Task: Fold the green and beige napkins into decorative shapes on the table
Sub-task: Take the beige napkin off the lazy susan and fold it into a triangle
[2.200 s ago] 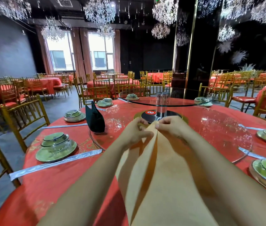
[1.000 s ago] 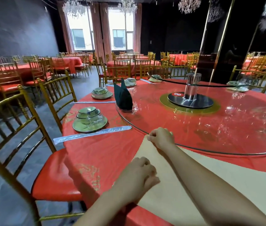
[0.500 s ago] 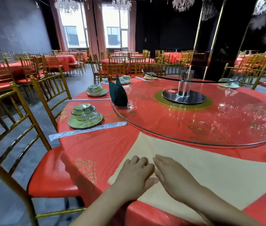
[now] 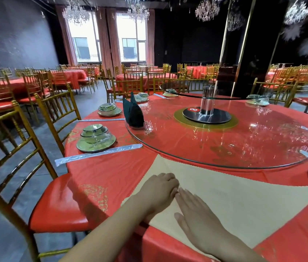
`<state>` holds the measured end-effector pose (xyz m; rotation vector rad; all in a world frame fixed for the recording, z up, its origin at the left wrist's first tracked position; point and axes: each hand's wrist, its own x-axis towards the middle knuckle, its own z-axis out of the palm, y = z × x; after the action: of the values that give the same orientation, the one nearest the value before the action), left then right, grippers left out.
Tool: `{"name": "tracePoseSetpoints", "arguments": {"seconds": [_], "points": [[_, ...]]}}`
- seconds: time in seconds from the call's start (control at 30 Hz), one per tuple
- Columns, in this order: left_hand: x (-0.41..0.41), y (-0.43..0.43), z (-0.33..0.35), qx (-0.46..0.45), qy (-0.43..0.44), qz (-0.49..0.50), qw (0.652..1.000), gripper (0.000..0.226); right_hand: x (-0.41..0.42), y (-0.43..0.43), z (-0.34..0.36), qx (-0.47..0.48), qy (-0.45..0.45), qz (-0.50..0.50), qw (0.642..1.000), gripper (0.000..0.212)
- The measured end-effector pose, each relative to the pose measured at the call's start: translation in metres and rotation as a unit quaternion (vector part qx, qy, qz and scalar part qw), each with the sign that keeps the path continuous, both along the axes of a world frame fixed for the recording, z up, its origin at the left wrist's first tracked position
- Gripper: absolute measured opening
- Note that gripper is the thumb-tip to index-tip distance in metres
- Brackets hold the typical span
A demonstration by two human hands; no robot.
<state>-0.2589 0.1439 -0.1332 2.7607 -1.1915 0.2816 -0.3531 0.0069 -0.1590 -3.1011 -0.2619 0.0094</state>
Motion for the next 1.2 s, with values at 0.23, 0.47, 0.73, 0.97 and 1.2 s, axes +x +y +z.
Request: {"name": "tracePoseSetpoints", "arguments": {"seconds": [0.23,0.47,0.73,0.97,1.2], "points": [[0.022,-0.004,-0.009,0.004,0.007,0.002,1.0,0.06,0.004,0.003,-0.009,-0.008,-0.013,0.011,1.0,0.072],[0.022,0.0,-0.023,0.034,0.082,0.05,0.995,0.097,0.013,-0.001,0.001,-0.034,-0.087,-0.003,0.996,0.102],[0.027,0.002,-0.027,0.017,0.089,0.058,0.994,0.093,0.038,0.006,-0.003,0.044,-0.106,0.01,0.993,0.117],[0.046,-0.003,-0.003,0.049,0.142,0.122,0.981,0.055,0.034,0.007,0.001,0.034,0.025,-0.012,0.999,0.075],[0.076,-0.011,-0.005,0.081,0.131,0.2,0.968,0.055,0.039,0.009,-0.012,0.027,0.003,-0.009,1.0,0.078]]}}
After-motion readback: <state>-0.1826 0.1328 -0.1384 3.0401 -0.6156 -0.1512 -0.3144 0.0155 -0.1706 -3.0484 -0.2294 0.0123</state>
